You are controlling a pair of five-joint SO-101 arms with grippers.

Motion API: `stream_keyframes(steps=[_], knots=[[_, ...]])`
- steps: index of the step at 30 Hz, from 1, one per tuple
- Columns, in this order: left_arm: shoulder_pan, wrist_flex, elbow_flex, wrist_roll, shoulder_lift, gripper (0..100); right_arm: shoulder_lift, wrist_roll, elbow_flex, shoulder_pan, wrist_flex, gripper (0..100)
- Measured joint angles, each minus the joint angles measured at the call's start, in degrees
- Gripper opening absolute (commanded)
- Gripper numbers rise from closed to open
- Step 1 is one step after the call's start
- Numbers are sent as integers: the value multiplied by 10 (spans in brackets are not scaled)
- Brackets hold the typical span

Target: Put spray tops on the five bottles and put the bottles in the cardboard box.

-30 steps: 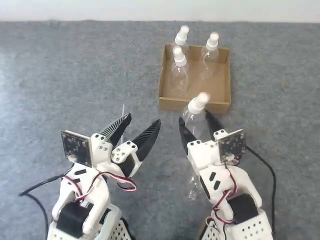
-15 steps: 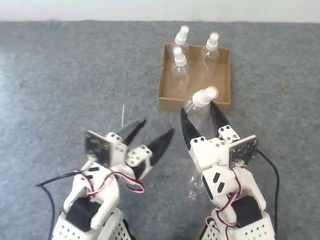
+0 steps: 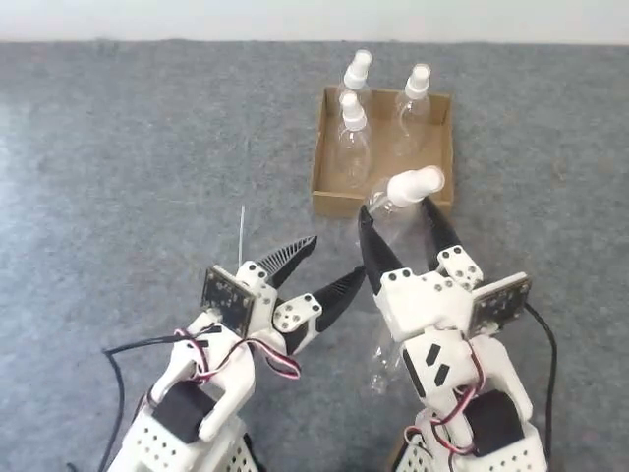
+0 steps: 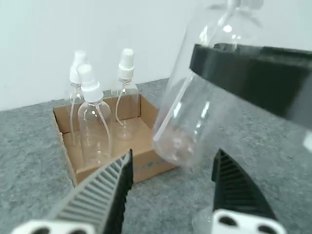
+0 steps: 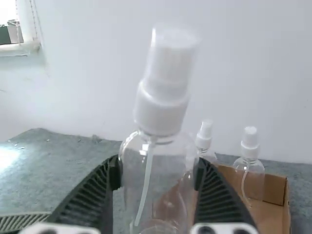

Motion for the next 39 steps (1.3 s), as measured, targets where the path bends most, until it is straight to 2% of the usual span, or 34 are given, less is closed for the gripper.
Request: stream_keyframes(steps=[9,18,26,35,39], knots=[[-24,-47,18,-26,1,246,0,-12,0,-55,32,61],[-64,-72,19,-26,2,246,-10,-14,-7,-57,40,62],[-68,-74,19,-29,2,246,-10,-14,-8,-57,44,62],[-76,-74,18,-32,2,245,0,-14,-8,27,47,62],[-76,-74,18,-32,2,188,0,-14,-8,68,47,62]])
